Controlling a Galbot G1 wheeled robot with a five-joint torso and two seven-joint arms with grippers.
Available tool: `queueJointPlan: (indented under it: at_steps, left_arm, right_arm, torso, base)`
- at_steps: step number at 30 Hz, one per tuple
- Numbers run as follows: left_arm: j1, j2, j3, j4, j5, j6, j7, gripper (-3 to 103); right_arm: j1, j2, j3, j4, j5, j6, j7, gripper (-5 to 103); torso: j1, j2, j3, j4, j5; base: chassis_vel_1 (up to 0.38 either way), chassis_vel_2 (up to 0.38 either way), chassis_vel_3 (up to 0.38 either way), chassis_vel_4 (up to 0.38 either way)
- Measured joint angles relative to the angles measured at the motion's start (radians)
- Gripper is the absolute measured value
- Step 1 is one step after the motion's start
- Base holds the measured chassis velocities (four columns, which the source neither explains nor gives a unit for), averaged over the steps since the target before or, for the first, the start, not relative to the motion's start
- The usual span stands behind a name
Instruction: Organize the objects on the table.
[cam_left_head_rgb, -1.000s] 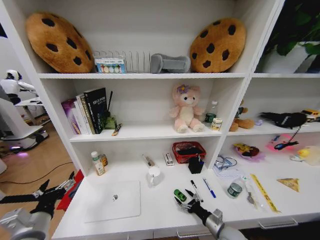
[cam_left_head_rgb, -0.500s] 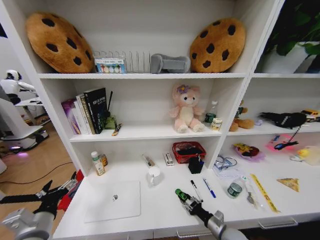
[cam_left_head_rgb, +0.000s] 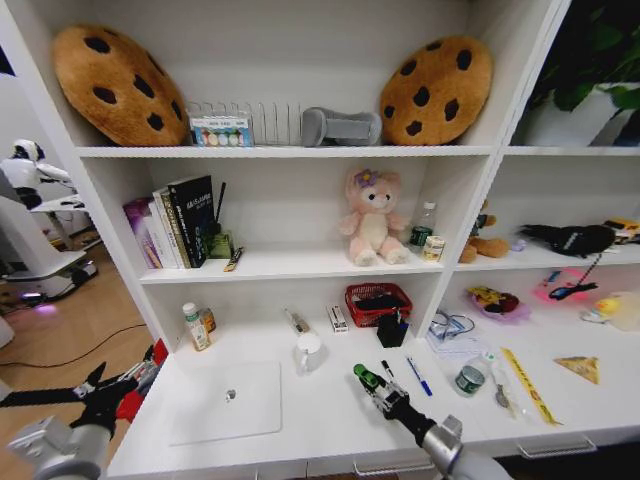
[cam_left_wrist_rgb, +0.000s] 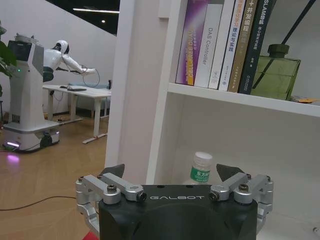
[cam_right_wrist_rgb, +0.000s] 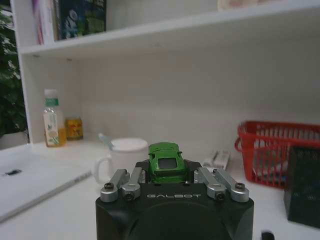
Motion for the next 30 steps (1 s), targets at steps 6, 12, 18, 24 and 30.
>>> queueJointPlan:
  at_steps: [6, 12, 18, 24, 30]
  left_arm:
    - [-0.005, -0.013, 0.032, 0.007, 0.026, -0.005, 0.002, 100]
    - [0.001, -0.021, 0.038, 0.007, 0.036, -0.01, 0.009, 100]
    - [0.004, -0.023, 0.04, 0.006, 0.038, -0.011, 0.011, 100]
    - [0.002, -0.03, 0.042, 0.003, 0.042, -0.011, 0.01, 100]
    - [0.003, -0.035, 0.043, 0.003, 0.045, -0.011, 0.01, 100]
  right_arm:
    - [0.008, -0.049, 0.149, 0.235, 0.136, -0.066, 0.038, 37]
    - [0.239, -0.098, 0.079, 0.29, 0.283, -0.159, 0.123, 37]
    - [0.643, -0.126, -0.166, 0.255, 0.425, -0.25, 0.202, 37]
    - [1.018, -0.106, -0.445, 0.16, 0.534, -0.3, 0.251, 37]
    - [1.135, -0.08, -0.554, 0.104, 0.556, -0.309, 0.26, 37]
  torso:
    - [0.0, 0.0, 0.0, 0.0002, 0.0]
    - [0.0, 0.0, 0.0, 0.0004, 0.0003]
    - [0.0, 0.0, 0.0, 0.0005, 0.0001]
    - [0.0, 0.0, 0.0, 0.0004, -0.0003]
    - [0.0, 0.0, 0.0, 0.0003, 0.0002]
  base:
    - [0.0, 0.0, 0.0, 0.0]
    - [0.0, 0.0, 0.0, 0.0]
    - [0.0, 0.0, 0.0, 0.0]
    - [0.0, 0.0, 0.0, 0.0]
    - [0.0, 0.0, 0.0, 0.0]
